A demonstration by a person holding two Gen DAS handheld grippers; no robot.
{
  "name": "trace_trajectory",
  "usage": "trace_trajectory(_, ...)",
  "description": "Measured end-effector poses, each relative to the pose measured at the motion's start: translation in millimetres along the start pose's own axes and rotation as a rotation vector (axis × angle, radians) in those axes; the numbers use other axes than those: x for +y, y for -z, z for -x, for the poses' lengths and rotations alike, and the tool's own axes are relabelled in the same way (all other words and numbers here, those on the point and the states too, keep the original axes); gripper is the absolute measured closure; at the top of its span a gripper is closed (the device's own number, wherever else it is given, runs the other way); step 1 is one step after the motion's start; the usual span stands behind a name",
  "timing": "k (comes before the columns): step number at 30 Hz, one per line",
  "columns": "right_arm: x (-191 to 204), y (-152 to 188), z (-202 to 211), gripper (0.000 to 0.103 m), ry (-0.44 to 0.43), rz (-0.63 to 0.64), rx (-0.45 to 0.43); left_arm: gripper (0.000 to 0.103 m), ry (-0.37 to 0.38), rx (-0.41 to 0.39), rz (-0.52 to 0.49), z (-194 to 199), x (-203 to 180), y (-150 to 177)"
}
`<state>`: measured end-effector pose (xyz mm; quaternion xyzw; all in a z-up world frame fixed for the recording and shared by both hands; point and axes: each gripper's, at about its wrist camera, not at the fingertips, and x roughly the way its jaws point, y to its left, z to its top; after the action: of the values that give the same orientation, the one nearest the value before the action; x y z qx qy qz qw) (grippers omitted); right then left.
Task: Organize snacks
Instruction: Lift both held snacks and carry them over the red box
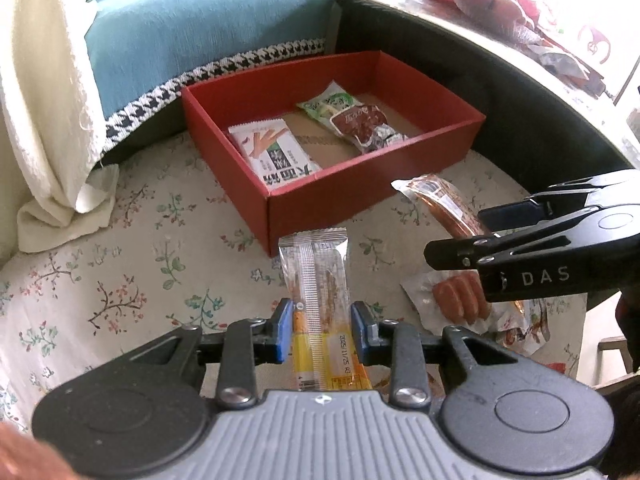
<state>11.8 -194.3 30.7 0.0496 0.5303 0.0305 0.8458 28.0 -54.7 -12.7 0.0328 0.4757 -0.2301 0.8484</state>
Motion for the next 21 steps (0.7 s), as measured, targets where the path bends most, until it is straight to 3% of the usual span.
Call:
trace_trajectory(18, -10.6, -23.4, 13.8, 0.033, -0.014, -0.002, -0.084, 0.079, 0.020, -0.072, -0.007, 10.6, -10.2, -24.9)
trace_trajectory(21, -11.9, -25.9, 14.2, 0.033, -0.011, -0.006, -0.091, 0.086, 0.023, -0.082, -0.013, 13.7, -10.7, -29.2)
